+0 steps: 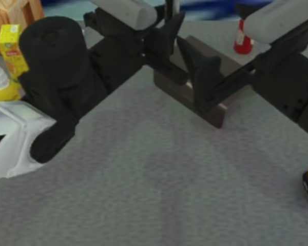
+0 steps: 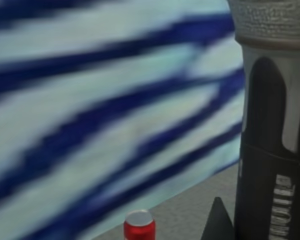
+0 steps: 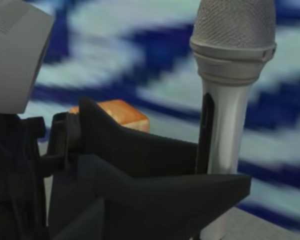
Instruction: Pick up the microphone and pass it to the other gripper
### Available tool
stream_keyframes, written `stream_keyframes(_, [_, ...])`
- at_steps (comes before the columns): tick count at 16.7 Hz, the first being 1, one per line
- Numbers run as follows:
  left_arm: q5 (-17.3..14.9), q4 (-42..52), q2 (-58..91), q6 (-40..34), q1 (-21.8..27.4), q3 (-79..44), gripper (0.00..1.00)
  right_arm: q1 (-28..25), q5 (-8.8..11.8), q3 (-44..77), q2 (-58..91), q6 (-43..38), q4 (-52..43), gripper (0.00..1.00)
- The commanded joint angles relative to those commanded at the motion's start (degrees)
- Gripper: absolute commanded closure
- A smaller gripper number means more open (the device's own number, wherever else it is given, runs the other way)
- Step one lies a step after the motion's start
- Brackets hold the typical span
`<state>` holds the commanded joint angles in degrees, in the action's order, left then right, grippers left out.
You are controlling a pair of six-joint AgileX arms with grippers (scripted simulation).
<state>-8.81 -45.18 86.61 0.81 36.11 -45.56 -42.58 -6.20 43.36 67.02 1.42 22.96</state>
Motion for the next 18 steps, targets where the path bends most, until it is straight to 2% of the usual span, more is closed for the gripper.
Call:
stream_keyframes(6, [0.0,0.0,0.0,0.0,0.0,0.0,1.00,0.2,0.1,0.6,0.7,0.0,0.2,0.00])
stream_keyframes(14, [0.0,0.0,0.0,0.0,0.0,0.0,1.00,1.6,1.3,15.8,20.7,-0.1,4.6,0.00])
stream_keyframes(18, [0.0,0.0,0.0,0.0,0.0,0.0,1.00,1.9,1.6,18.2,23.3,-0.1,5.1,0.00])
